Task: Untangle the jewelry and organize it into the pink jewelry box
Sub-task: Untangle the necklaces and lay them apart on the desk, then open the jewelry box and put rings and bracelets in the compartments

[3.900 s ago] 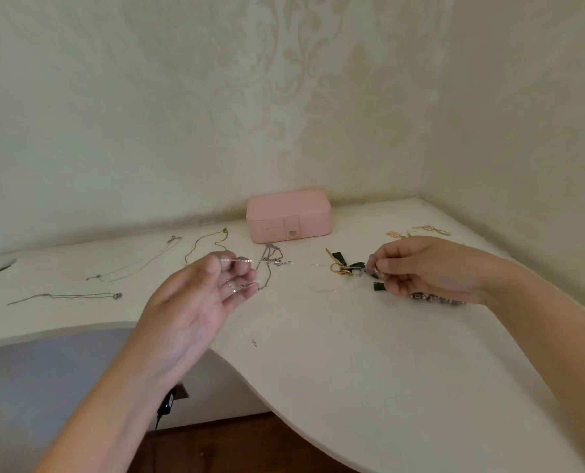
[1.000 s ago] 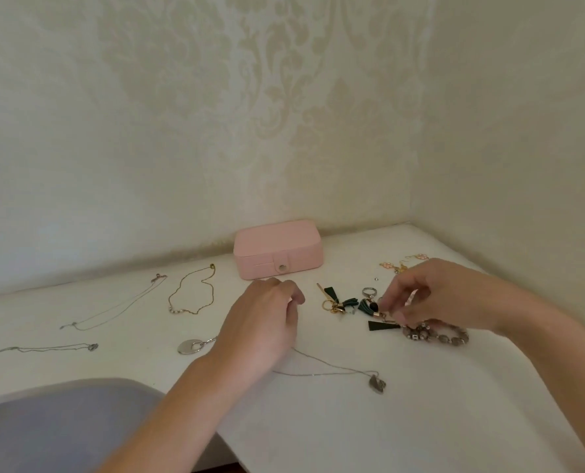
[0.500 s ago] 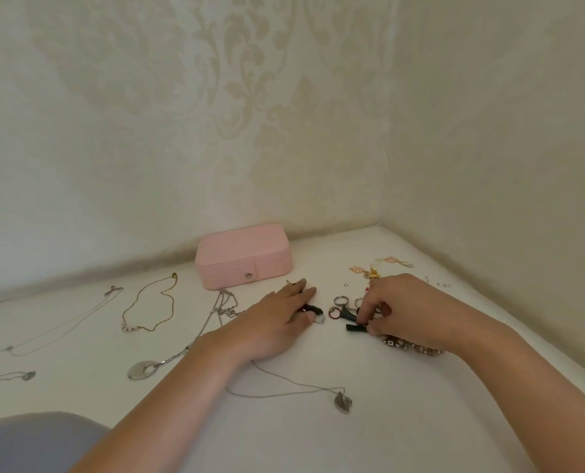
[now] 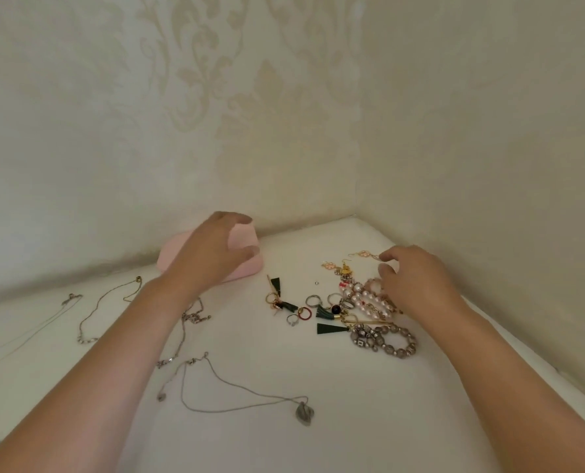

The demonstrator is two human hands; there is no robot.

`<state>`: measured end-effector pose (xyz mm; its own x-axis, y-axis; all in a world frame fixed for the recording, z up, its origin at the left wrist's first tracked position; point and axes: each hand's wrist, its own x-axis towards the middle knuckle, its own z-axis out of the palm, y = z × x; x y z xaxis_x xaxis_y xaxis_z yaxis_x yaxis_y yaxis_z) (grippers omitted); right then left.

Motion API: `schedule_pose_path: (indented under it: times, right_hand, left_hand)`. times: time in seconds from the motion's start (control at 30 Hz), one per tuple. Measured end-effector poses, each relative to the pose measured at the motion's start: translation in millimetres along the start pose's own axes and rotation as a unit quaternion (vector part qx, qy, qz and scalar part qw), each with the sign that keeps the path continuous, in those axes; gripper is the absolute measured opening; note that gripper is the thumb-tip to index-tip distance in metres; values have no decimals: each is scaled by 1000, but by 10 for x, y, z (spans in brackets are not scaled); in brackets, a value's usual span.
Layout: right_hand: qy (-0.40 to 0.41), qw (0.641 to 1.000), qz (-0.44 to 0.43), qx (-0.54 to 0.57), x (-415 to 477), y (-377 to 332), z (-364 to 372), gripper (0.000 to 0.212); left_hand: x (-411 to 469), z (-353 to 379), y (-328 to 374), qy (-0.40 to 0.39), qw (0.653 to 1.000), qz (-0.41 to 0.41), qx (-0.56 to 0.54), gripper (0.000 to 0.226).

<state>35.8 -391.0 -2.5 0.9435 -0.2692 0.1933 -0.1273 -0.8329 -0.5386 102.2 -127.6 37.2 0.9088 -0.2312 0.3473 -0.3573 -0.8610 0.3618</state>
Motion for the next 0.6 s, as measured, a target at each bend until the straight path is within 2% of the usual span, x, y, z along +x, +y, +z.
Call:
schedule_pose_path:
  times: [0.13, 0.27, 0.37, 0.5, 0.6]
  right_hand:
    - [-22, 1000, 16, 3, 52, 90, 40, 35]
    - [-31, 999, 8, 7, 37, 95, 41, 34]
    - [-30, 999, 22, 22, 36, 98, 30, 33]
    - [-13, 999, 27, 37, 1, 66, 33, 29]
    - [18, 999, 2, 41, -73, -76, 60, 26]
  left_hand:
    - [138, 38, -322, -76, 991, -78, 73, 88]
    - [178, -19, -506, -122, 980, -106, 113, 118]
    - [244, -162, -515, -207, 965, -109, 118, 144]
    - [313, -242, -555, -267, 943, -106, 167, 152]
    - [311, -169, -566, -261, 947, -80, 172, 139]
